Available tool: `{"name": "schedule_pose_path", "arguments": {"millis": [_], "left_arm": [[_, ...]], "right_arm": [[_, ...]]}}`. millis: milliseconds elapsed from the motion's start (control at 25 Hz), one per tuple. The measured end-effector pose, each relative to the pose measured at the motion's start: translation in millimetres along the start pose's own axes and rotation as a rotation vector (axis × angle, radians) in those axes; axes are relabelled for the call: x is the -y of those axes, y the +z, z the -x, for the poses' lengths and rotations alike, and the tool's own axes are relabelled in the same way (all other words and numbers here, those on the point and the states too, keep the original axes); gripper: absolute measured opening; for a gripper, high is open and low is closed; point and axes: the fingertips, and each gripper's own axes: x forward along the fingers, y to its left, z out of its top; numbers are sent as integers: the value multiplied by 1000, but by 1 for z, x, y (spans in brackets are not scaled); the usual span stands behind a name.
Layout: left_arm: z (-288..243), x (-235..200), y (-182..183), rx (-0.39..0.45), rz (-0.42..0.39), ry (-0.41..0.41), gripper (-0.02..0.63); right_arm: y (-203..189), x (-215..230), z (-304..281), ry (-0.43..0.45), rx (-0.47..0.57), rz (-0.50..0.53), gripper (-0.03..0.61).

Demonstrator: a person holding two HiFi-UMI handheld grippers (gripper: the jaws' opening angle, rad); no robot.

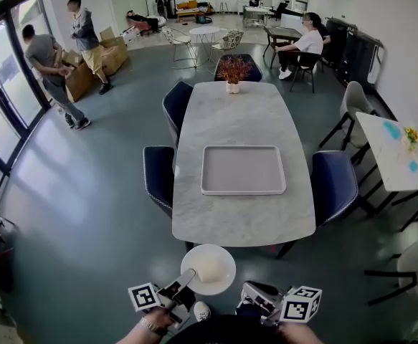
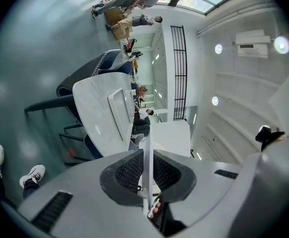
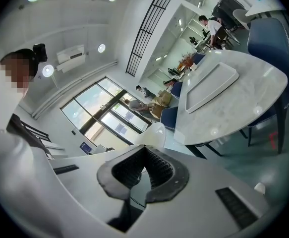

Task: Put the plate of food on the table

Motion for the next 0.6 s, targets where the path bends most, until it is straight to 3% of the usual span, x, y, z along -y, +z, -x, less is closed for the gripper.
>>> {"name": "schedule_pose_path", "arguments": {"millis": [600], "left_arm": [[-120, 11, -12, 103, -50, 40, 32]], "right_arm": [[94, 71, 53, 81, -33, -17, 11]]}}
